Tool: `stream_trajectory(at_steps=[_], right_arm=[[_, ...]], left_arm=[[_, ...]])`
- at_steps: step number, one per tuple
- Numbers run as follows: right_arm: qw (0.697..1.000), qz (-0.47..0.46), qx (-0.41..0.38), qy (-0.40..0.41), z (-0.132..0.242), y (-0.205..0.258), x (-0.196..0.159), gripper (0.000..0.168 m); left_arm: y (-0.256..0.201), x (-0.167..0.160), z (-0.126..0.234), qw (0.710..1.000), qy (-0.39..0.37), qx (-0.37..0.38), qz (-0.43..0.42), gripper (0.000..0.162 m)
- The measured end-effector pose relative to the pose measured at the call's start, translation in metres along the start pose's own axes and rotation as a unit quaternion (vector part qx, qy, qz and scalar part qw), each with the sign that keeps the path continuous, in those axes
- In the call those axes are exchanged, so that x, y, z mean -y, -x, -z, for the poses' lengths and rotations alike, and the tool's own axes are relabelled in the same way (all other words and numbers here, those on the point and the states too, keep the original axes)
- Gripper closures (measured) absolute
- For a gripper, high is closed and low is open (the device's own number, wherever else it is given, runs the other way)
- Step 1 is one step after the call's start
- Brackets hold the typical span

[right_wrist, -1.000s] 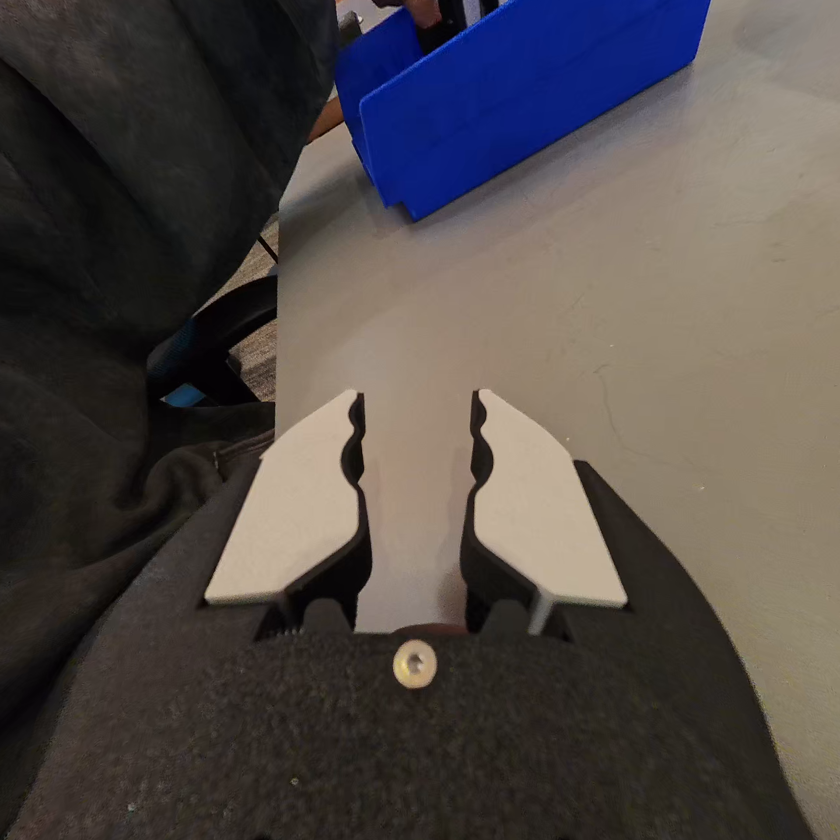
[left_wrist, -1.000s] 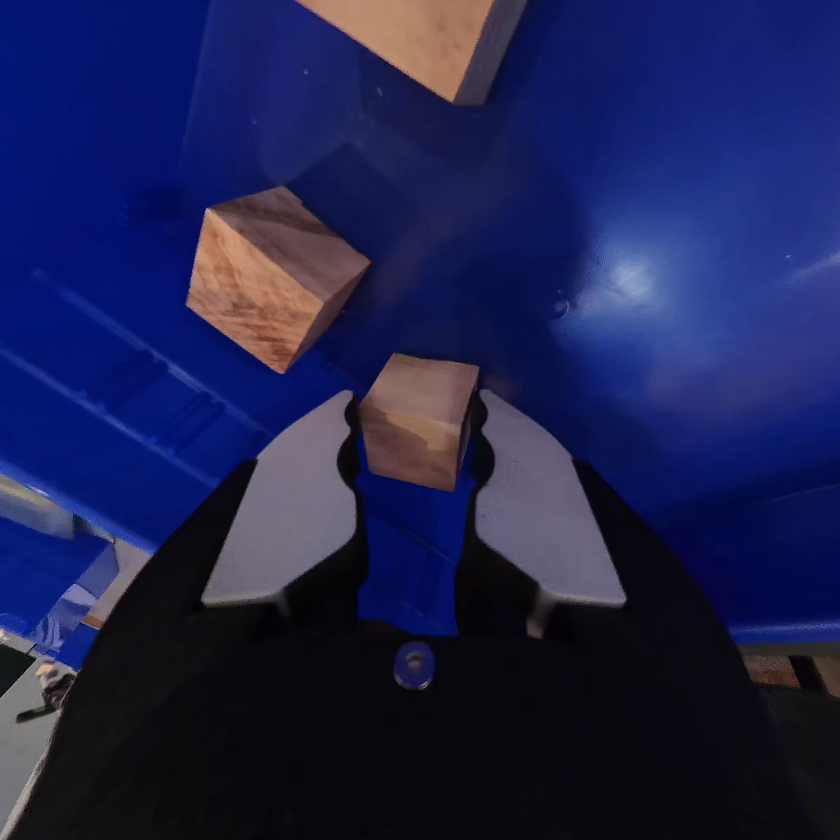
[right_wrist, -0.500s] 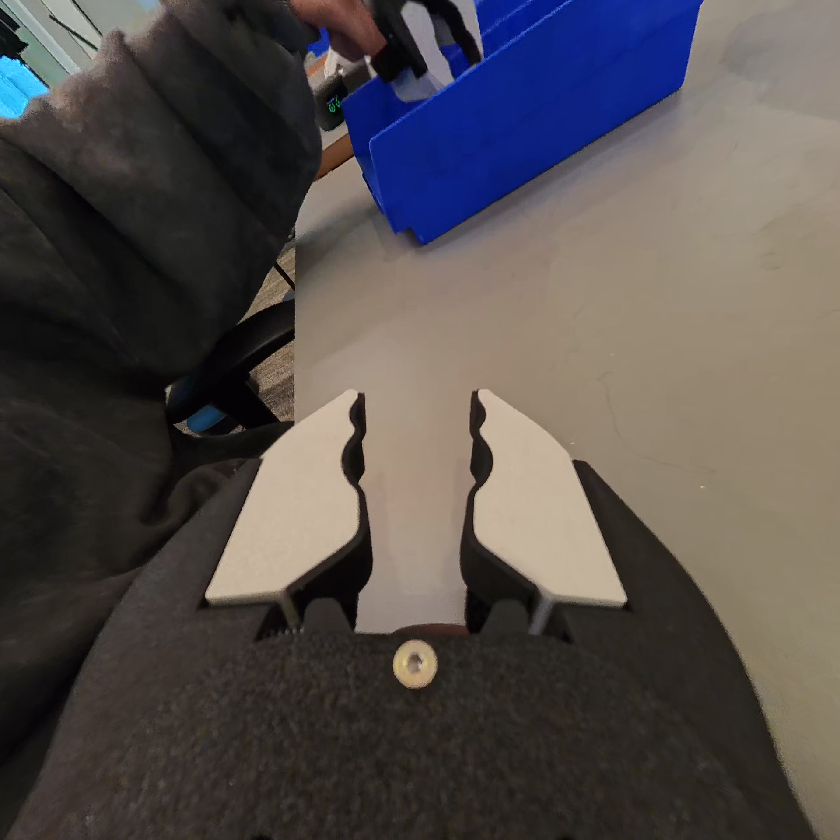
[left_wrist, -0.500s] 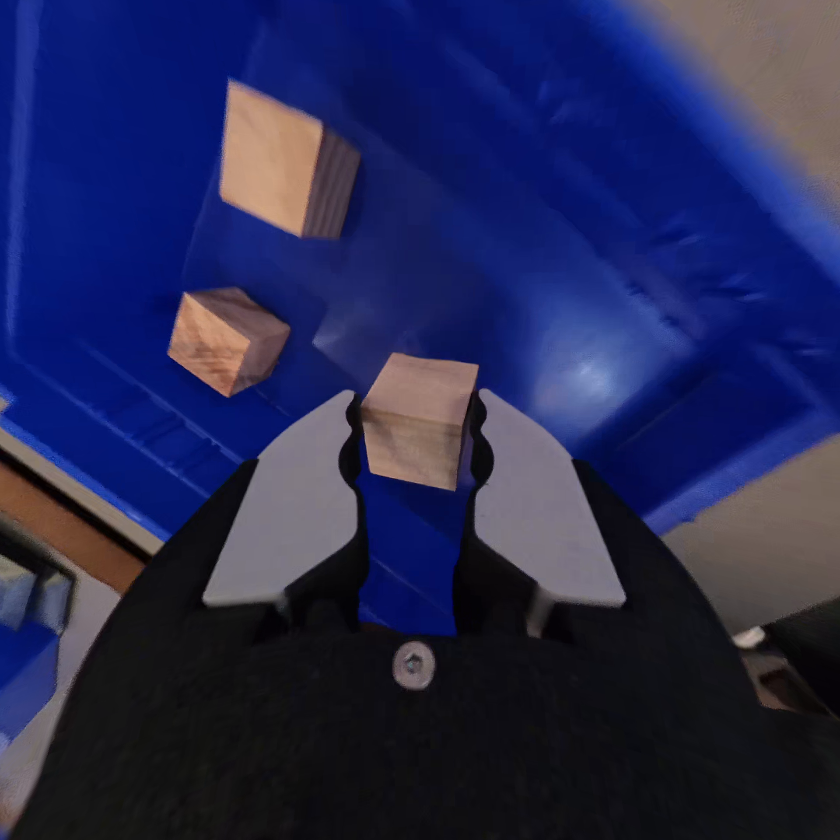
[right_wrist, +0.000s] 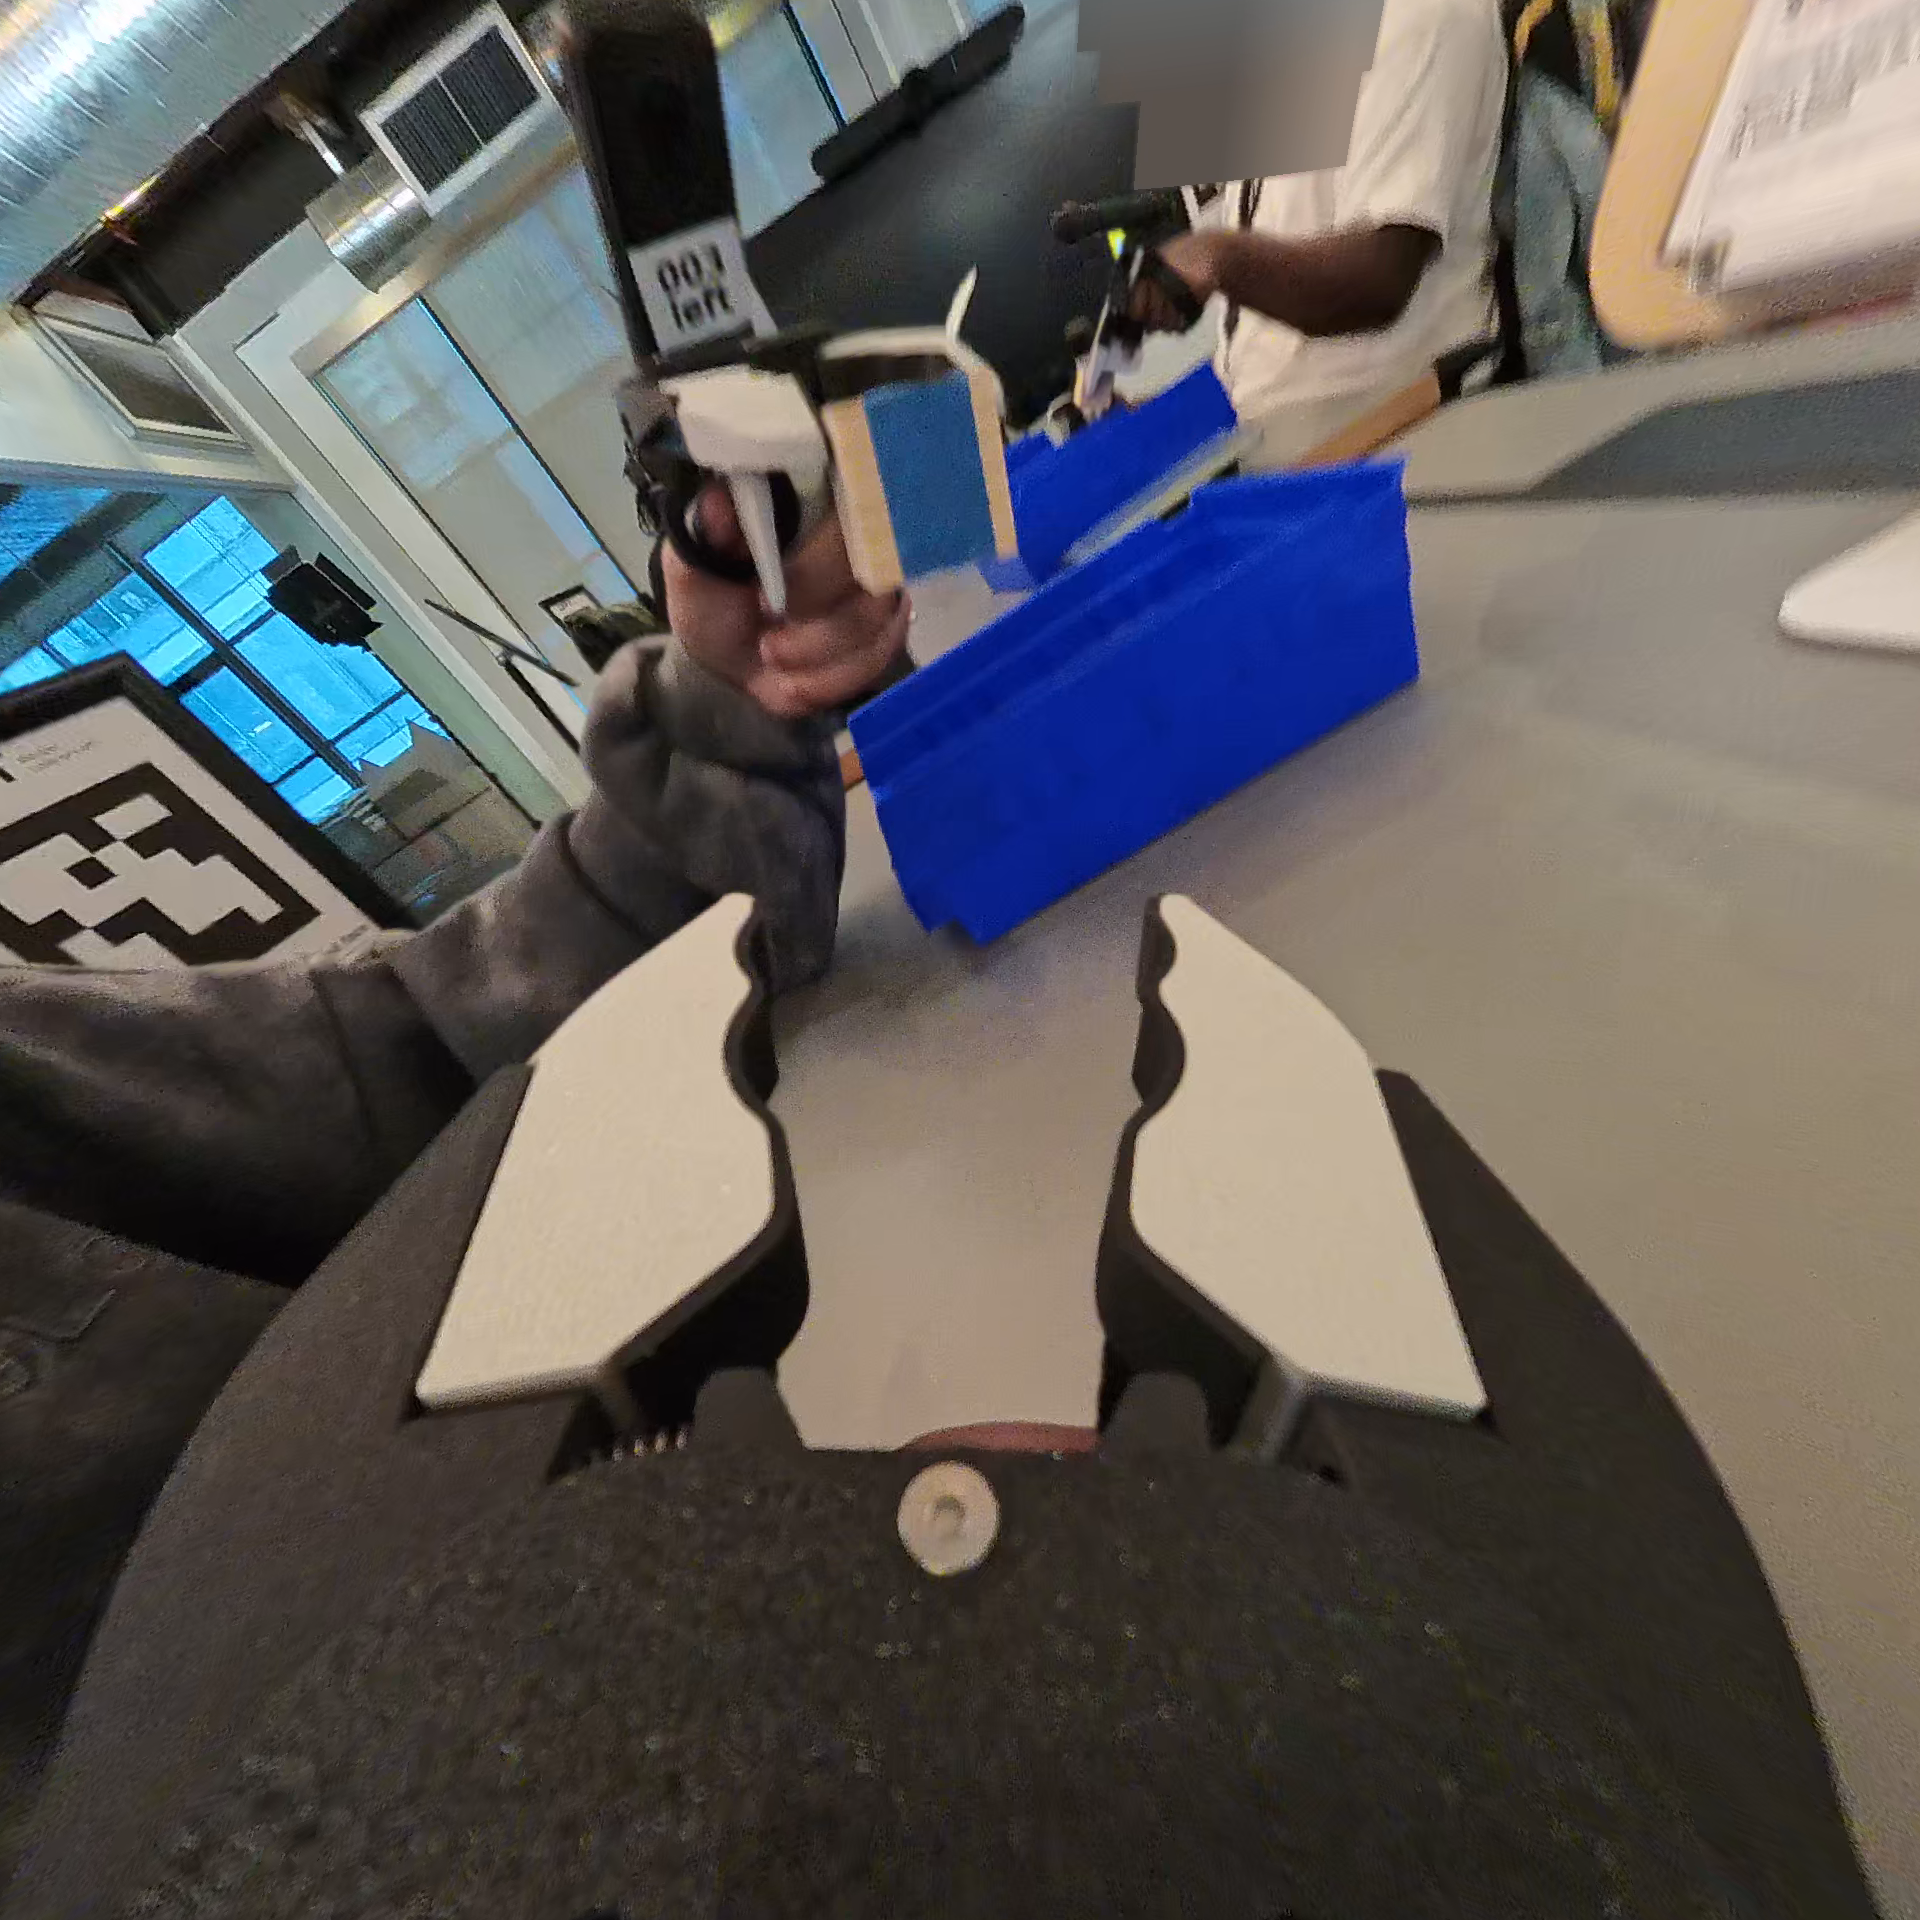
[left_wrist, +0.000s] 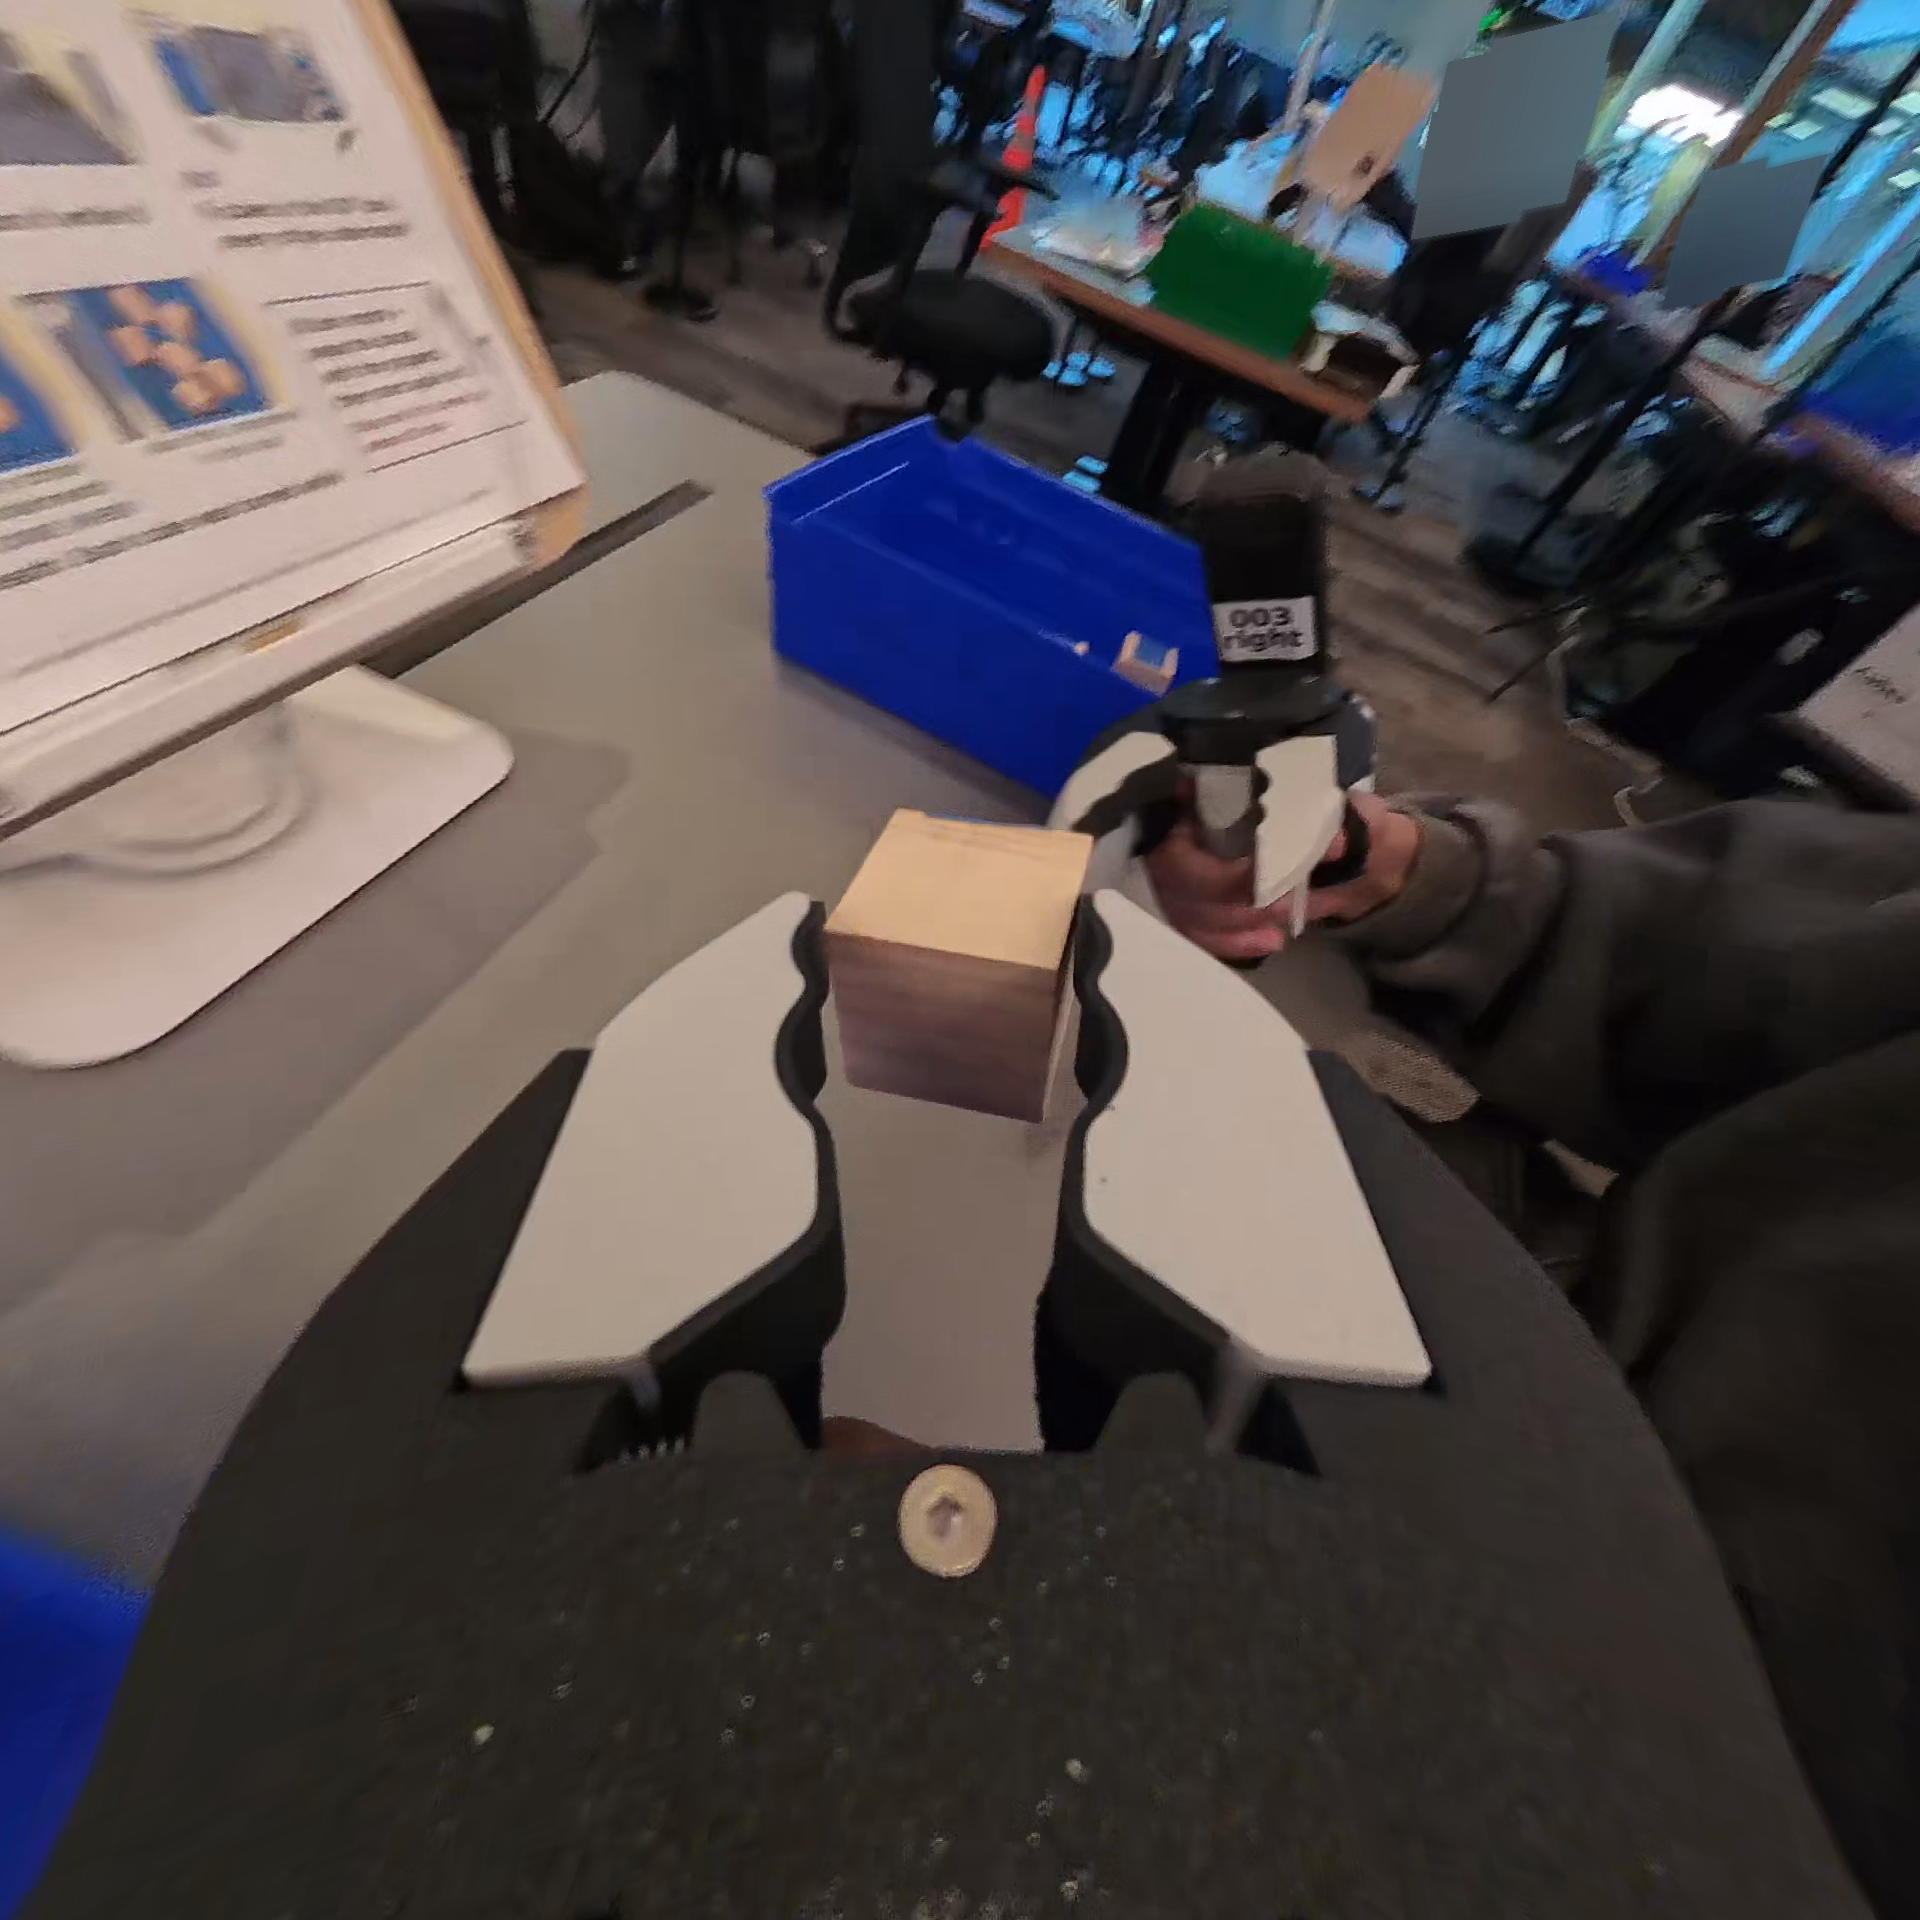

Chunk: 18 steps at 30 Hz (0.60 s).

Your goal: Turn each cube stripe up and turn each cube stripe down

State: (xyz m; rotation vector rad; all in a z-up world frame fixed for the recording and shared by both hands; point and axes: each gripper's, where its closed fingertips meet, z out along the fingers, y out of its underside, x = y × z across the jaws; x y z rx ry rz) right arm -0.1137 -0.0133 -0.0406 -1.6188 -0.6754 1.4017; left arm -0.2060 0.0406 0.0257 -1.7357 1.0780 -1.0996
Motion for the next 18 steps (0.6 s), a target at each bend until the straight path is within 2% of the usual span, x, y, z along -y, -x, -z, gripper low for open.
stream_trajectory(at_steps=[5, 9, 12, 13, 17, 18], right_arm=[[0.996, 0.086, -0.015, -0.010, -0.024, 0.003, 0.023, 0.095], [0.994, 0.101, -0.026, -0.025, -0.036, 0.001, 0.026, 0.096], [0.995, 0.096, -0.023, -0.020, -0.039, -0.001, 0.022, 0.107], [0.995, 0.094, -0.013, -0.018, -0.038, 0.000, 0.020, 0.123], [0.996, 0.087, -0.019, -0.016, -0.031, -0.003, 0.019, 0.123], [0.996, 0.088, -0.019, -0.013, -0.029, -0.003, 0.019, 0.123]], left_arm=[[-0.022, 0.002, -0.039, 0.999, -0.019, -0.041, 0.013, 0.118], [-0.033, -0.007, -0.059, 0.998, -0.012, -0.060, 0.022, 0.118], [-0.039, -0.015, -0.071, 0.998, -0.003, -0.068, 0.020, 0.118], [-0.040, -0.018, -0.074, 0.998, 0.001, -0.067, 0.019, 0.118], [-0.039, -0.015, -0.075, 0.997, -0.030, -0.058, 0.032, 0.117], [-0.038, -0.013, -0.070, 0.998, -0.041, -0.044, 0.036, 0.109]])
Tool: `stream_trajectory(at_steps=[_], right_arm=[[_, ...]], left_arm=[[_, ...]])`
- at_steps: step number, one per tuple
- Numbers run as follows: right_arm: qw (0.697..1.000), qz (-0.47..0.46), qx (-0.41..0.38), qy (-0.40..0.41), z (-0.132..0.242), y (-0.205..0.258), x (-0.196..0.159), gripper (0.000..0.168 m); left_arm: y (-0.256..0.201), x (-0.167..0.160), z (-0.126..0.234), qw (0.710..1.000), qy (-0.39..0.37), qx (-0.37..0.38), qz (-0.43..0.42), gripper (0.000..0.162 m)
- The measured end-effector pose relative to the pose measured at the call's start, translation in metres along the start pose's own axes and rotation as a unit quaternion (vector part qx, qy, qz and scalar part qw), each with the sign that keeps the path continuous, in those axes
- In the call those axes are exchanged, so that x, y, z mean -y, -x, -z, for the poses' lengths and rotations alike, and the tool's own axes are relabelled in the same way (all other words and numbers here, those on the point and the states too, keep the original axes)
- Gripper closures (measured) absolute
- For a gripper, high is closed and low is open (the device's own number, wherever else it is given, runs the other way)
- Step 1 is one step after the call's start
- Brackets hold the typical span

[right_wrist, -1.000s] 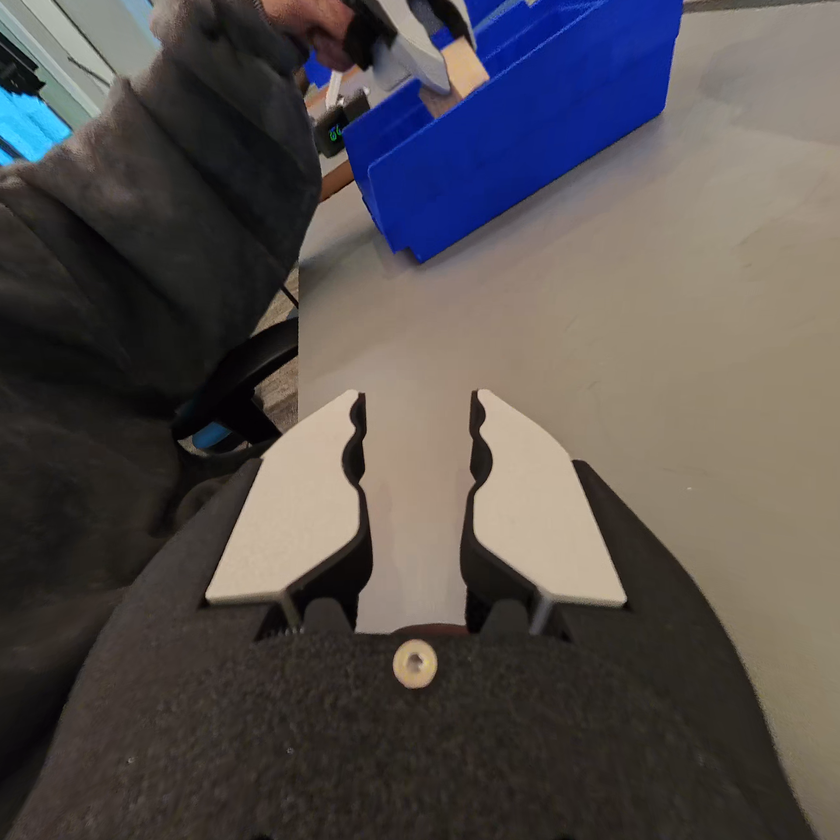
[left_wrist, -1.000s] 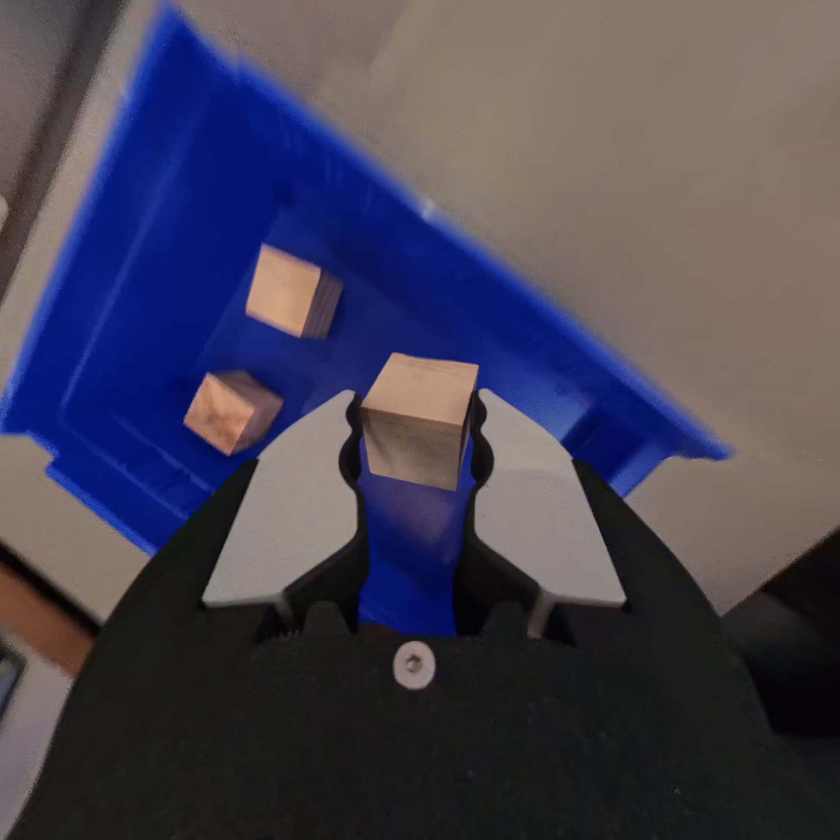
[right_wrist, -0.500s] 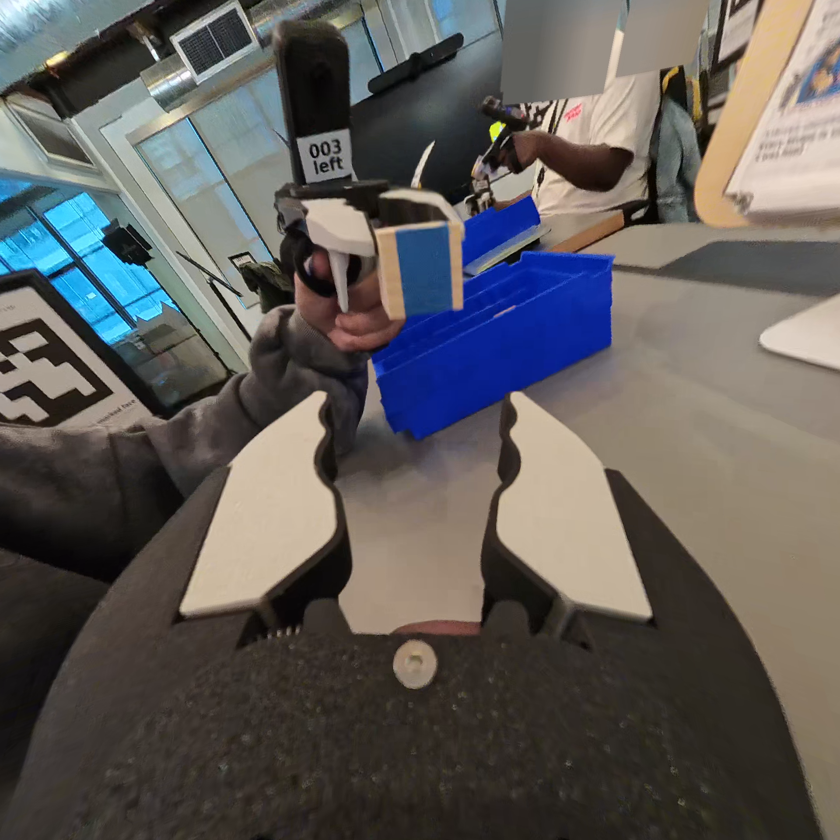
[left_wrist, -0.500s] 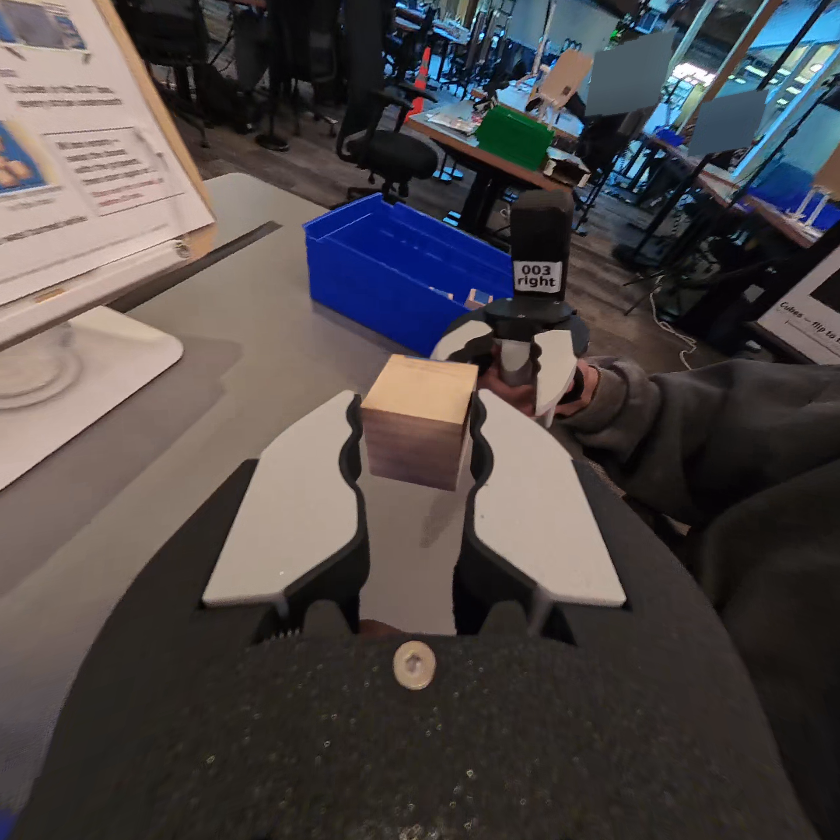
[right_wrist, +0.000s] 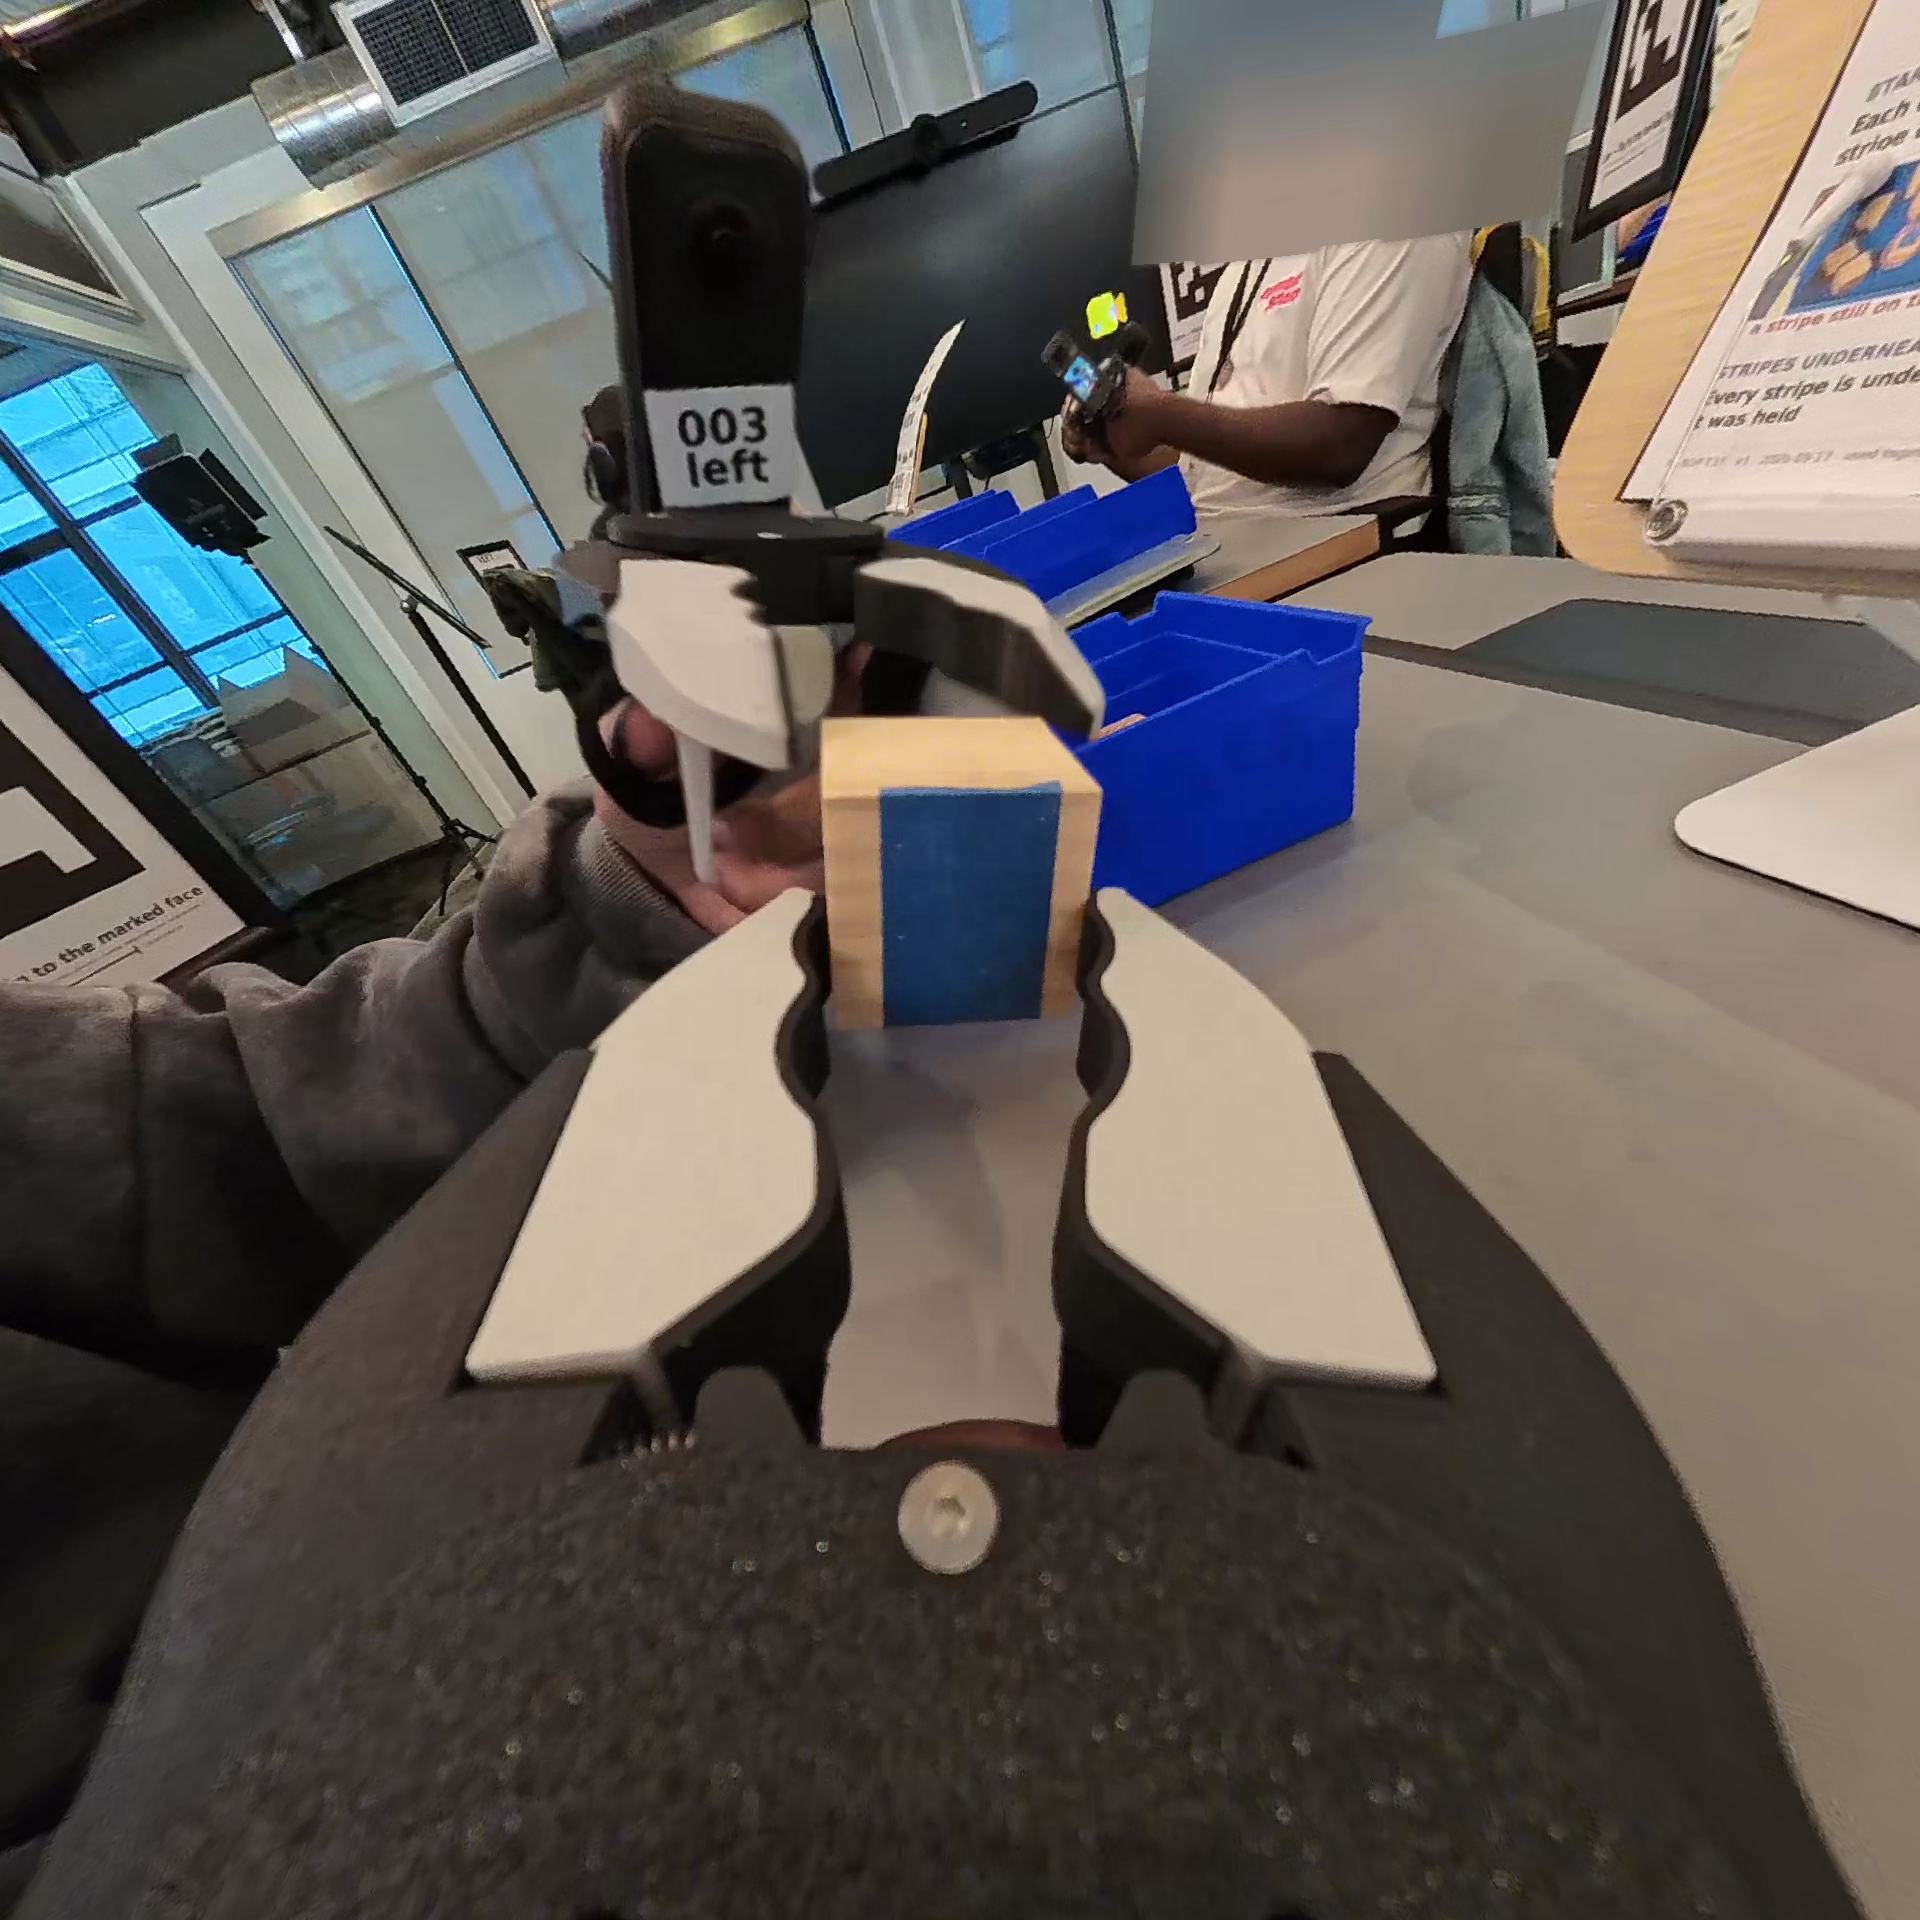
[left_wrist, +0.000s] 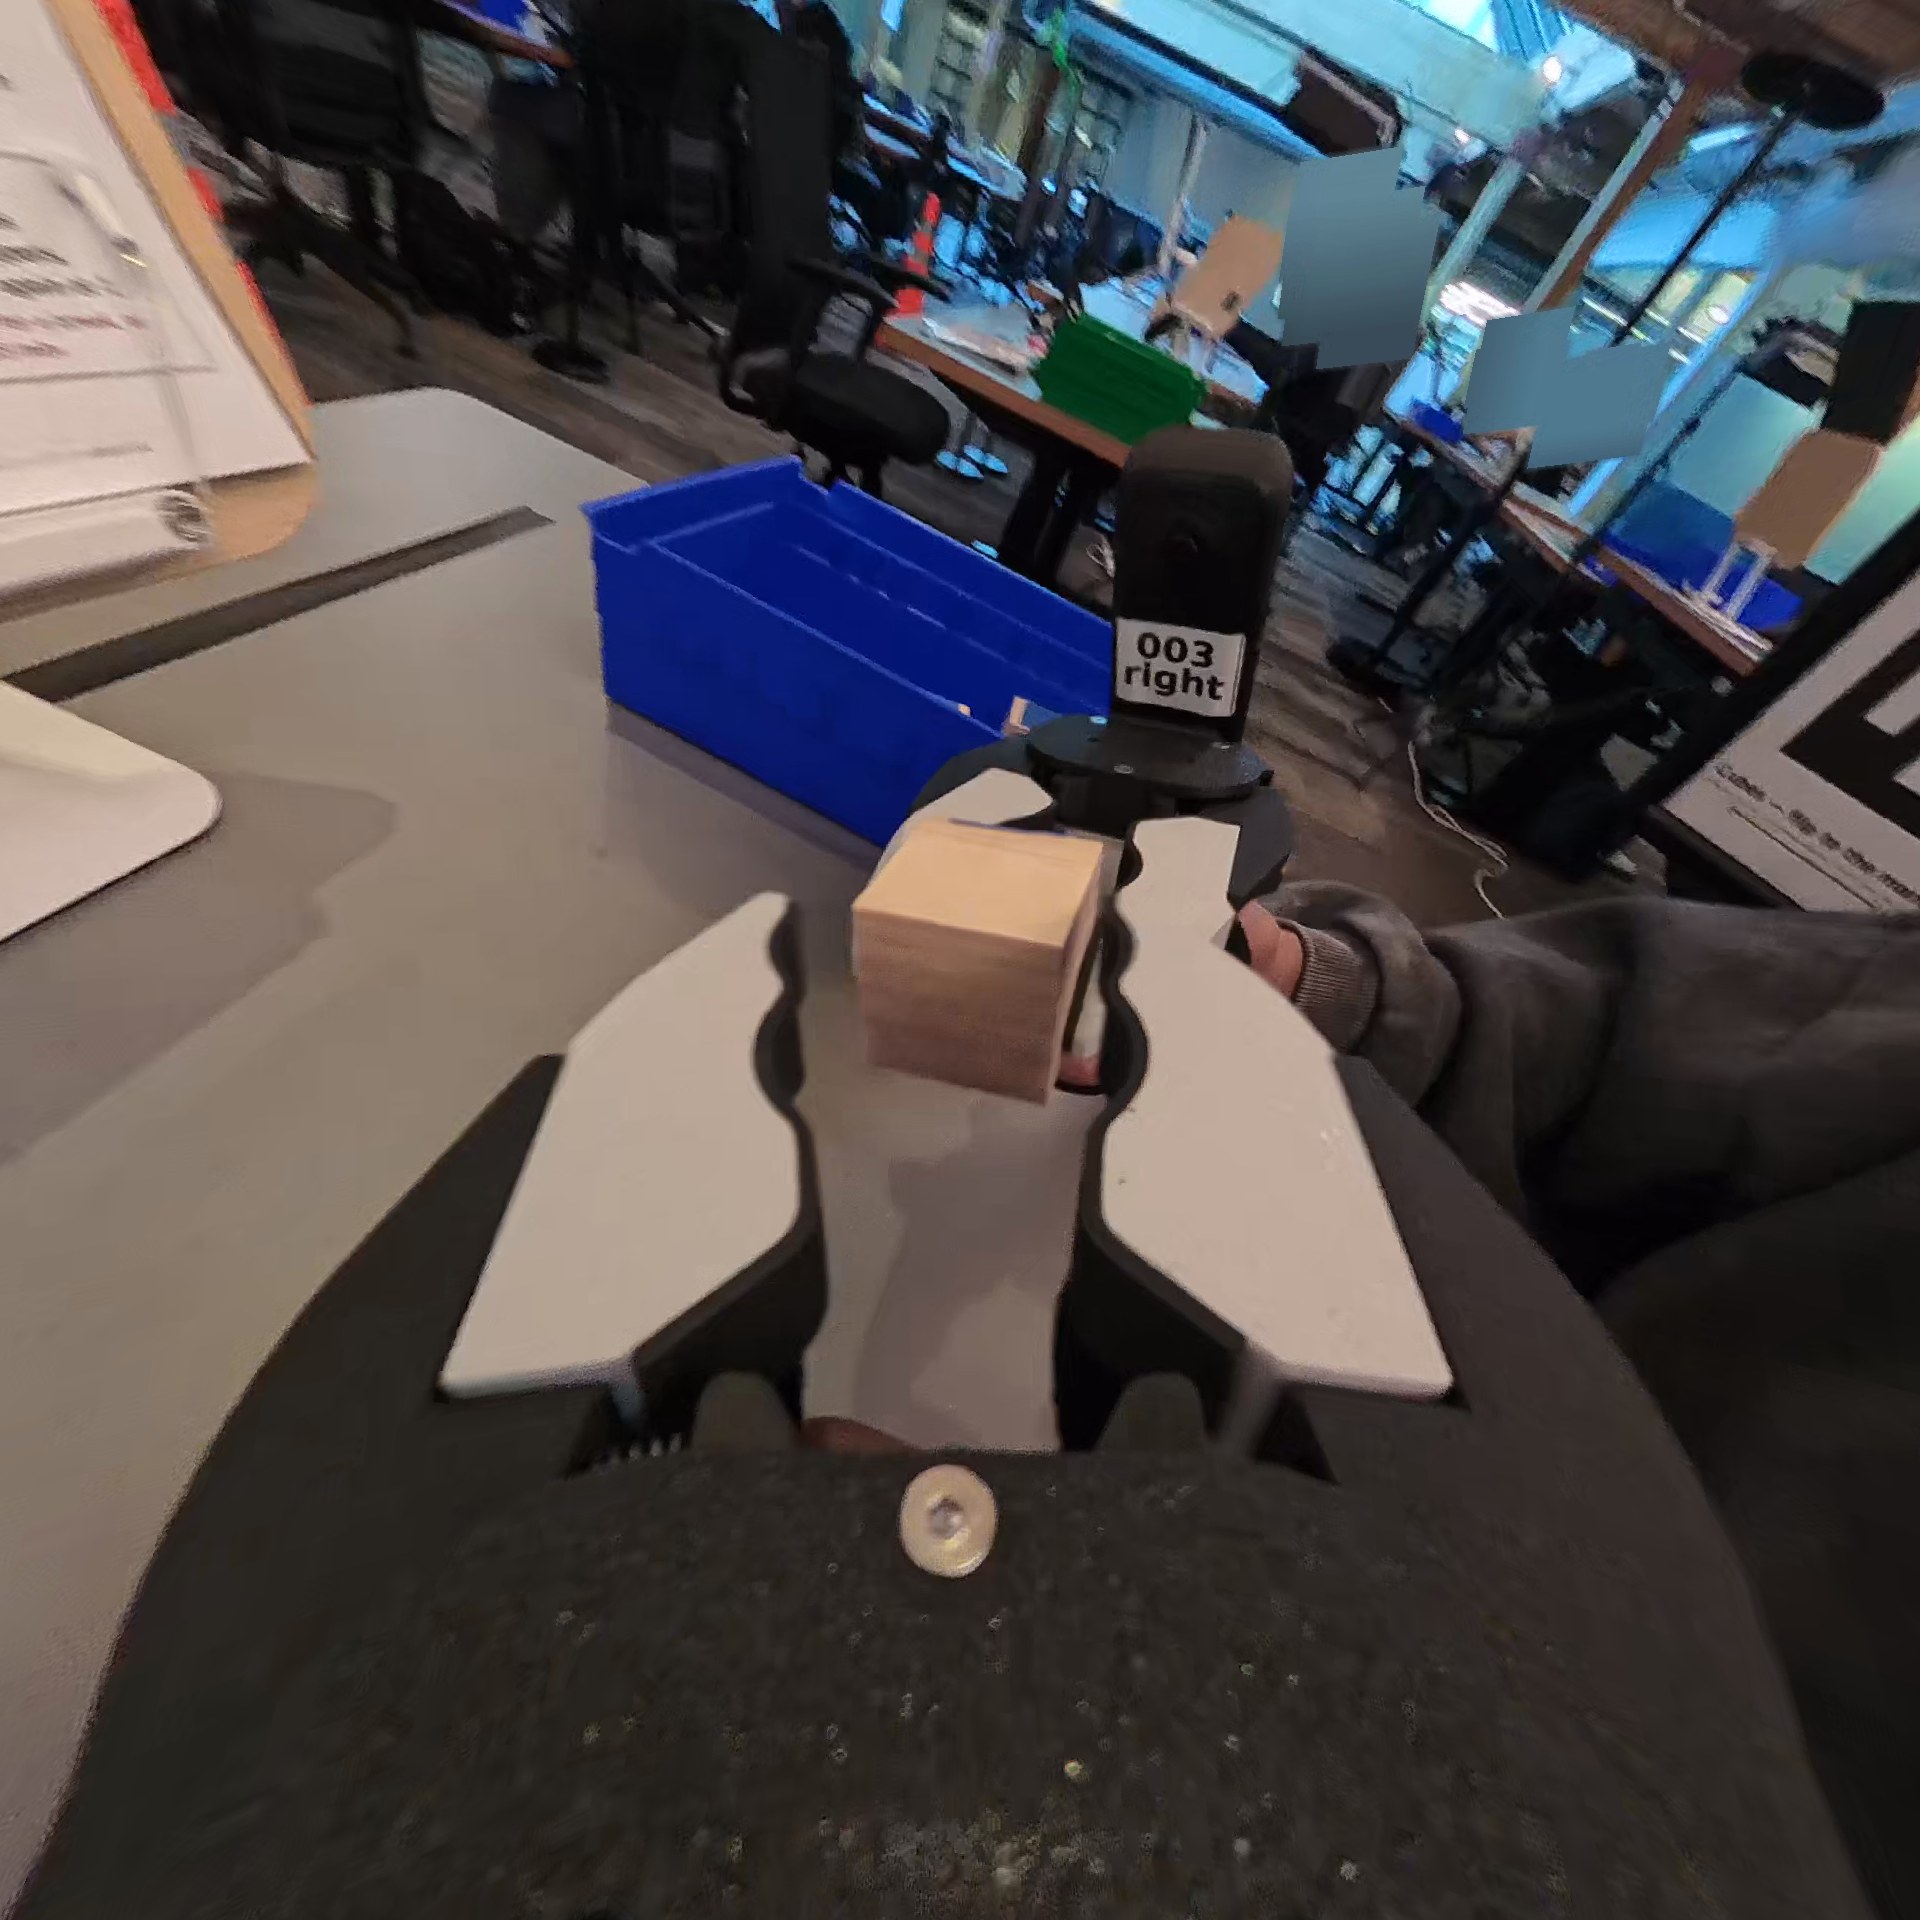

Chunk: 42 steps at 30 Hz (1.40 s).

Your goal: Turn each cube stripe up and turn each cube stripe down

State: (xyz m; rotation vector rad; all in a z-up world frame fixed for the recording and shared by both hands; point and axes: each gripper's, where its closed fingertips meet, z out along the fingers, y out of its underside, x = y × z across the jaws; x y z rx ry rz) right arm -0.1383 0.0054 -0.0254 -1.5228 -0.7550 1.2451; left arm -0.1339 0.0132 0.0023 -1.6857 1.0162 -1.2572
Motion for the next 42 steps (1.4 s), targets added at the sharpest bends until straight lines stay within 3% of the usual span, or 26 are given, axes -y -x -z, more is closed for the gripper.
stream_trajectory(at_steps=[2, 4, 8, 10, 13, 15, 19, 21, 25, 31, 36, 42], right_arm=[[1.000, 0.001, -0.007, 0.006, 0.007, -0.001, 0.001, 0.123], [1.000, 0.012, -0.027, 0.011, 0.017, -0.005, 0.005, 0.123], [0.995, 0.044, -0.088, 0.019, 0.049, -0.012, 0.033, 0.123], [0.987, 0.068, -0.143, 0.022, 0.079, -0.018, 0.062, 0.123], [0.964, 0.079, -0.252, 0.019, 0.142, -0.033, 0.108, 0.123], [0.940, 0.057, -0.333, 0.048, 0.187, -0.051, 0.117, 0.123], [0.852, 0.015, -0.470, 0.230, 0.259, -0.100, 0.060, 0.123], [0.815, -0.012, -0.483, 0.319, 0.278, -0.116, 0.023, 0.122], [0.797, -0.064, -0.446, 0.402, 0.279, -0.129, -0.025, 0.122], [0.725, -0.101, -0.425, 0.533, 0.290, -0.134, -0.084, 0.122], [0.685, -0.119, -0.412, 0.589, 0.293, -0.134, -0.109, 0.123], [0.682, -0.120, -0.421, 0.586, 0.291, -0.136, -0.108, 0.121]], left_arm=[[-0.002, -0.005, 0.012, 0.999, -0.004, 0.033, 0.000, 0.089], [-0.006, -0.024, 0.023, 0.997, 0.002, 0.078, 0.003, 0.082], [-0.013, -0.095, 0.041, 0.986, -0.006, 0.160, 0.036, 0.088], [-0.020, -0.124, 0.043, 0.985, 0.014, 0.161, 0.062, 0.089], [-0.033, -0.129, 0.046, 0.988, 0.006, 0.121, 0.096, 0.093], [-0.034, -0.127, 0.046, 0.989, 0.011, 0.113, 0.093, 0.094], [-0.034, -0.140, 0.039, 0.989, 0.047, 0.120, 0.068, 0.096], [-0.037, -0.145, 0.036, 0.989, 0.064, 0.123, 0.047, 0.097], [-0.039, -0.148, 0.032, 0.985, 0.082, 0.149, -0.013, 0.100], [-0.042, -0.152, 0.028, 0.984, 0.094, 0.151, -0.019, 0.099], [-0.042, -0.154, 0.028, 0.986, 0.095, 0.138, -0.002, 0.098], [-0.044, -0.156, 0.027, 0.986, 0.101, 0.135, -0.003, 0.097]])
